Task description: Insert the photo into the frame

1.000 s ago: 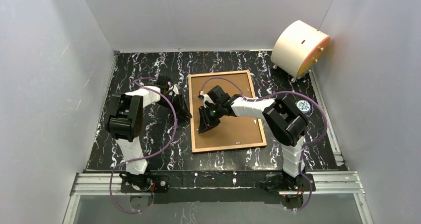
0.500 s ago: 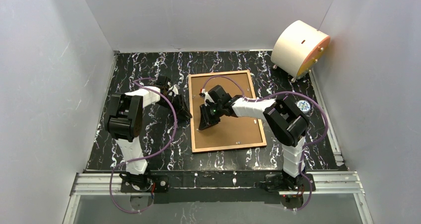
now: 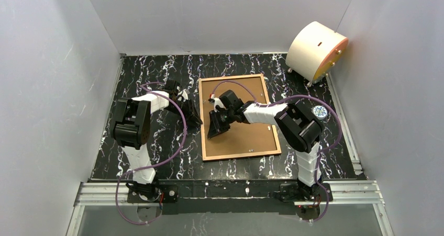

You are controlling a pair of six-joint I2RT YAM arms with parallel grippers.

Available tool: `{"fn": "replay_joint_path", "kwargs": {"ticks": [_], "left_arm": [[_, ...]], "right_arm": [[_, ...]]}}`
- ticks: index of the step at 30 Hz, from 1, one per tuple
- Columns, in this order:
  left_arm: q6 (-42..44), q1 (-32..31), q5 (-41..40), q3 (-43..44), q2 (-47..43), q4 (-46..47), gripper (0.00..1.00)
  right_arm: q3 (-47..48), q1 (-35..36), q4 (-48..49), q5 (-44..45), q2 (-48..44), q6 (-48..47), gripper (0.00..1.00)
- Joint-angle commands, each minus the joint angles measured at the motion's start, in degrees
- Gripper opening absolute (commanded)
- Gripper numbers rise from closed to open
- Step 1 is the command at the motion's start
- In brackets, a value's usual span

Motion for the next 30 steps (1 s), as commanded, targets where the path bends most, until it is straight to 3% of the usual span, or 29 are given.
{"fn": "replay_joint_path", "kwargs": {"ticks": [1,16,30], "left_arm": [[1.6,-0.4,-5.7,-2.2,2.4,-4.1,0.32],[1.5,-0.6,-5.4,-2.4,2.6,-4.1,0.28],[1.3,-0.6,-5.4,-2.6,2.4,-4.1,0.26]], "right_arm": [[-0.9,0.4,-0.7,-1.2,2.3,-1.7,0.24],[-4.3,0.5,8.1,0.8,3.8,-1.2,0.26],[-6.9,1.4,11.6,2.0,3.2,-1.8,0.38]]}}
